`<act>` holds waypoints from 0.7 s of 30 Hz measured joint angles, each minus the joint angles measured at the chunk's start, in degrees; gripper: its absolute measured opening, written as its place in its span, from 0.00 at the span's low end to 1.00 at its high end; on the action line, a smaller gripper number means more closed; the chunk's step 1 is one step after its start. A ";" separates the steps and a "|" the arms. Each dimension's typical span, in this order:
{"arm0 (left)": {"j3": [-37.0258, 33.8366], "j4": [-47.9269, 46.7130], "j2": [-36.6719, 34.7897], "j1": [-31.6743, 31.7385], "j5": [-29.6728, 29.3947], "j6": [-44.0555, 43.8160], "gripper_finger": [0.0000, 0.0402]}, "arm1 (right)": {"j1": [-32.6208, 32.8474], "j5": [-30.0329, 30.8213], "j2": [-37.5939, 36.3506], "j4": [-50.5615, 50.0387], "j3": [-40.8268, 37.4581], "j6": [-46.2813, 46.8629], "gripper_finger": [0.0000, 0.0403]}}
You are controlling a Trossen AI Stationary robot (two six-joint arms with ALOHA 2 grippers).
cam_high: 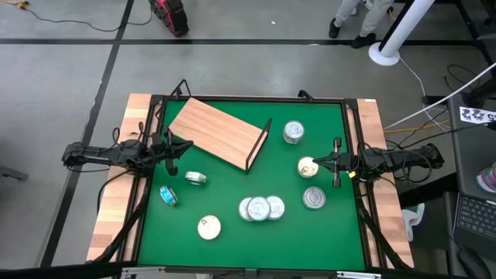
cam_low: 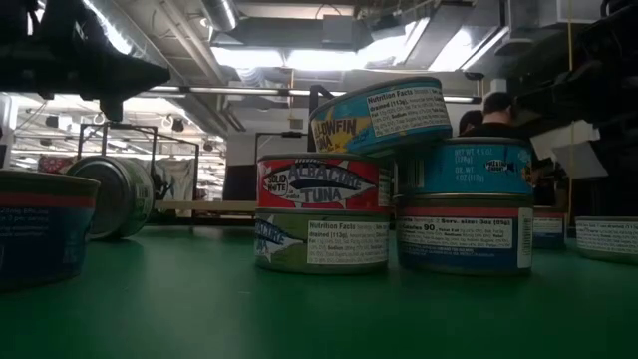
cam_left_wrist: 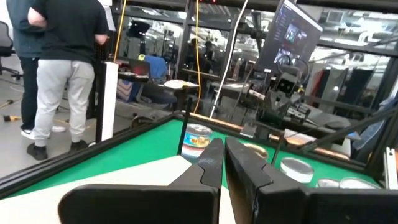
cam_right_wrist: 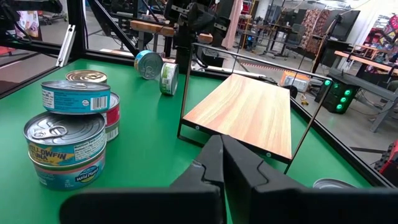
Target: Stack canned seafood by type on shelf
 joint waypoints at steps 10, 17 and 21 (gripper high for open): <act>0.00 0.94 0.00 0.01 -2.02 1.47 0.10 | 0.00 0.02 -0.01 -0.60 0.05 0.00 0.02; 0.00 1.99 0.02 0.01 -2.89 0.98 0.31 | 0.00 0.04 0.00 -0.83 0.07 0.00 0.02; 1.15 4.26 0.13 0.01 -1.95 3.74 0.43 | 0.00 0.04 0.00 -0.87 0.07 0.00 0.02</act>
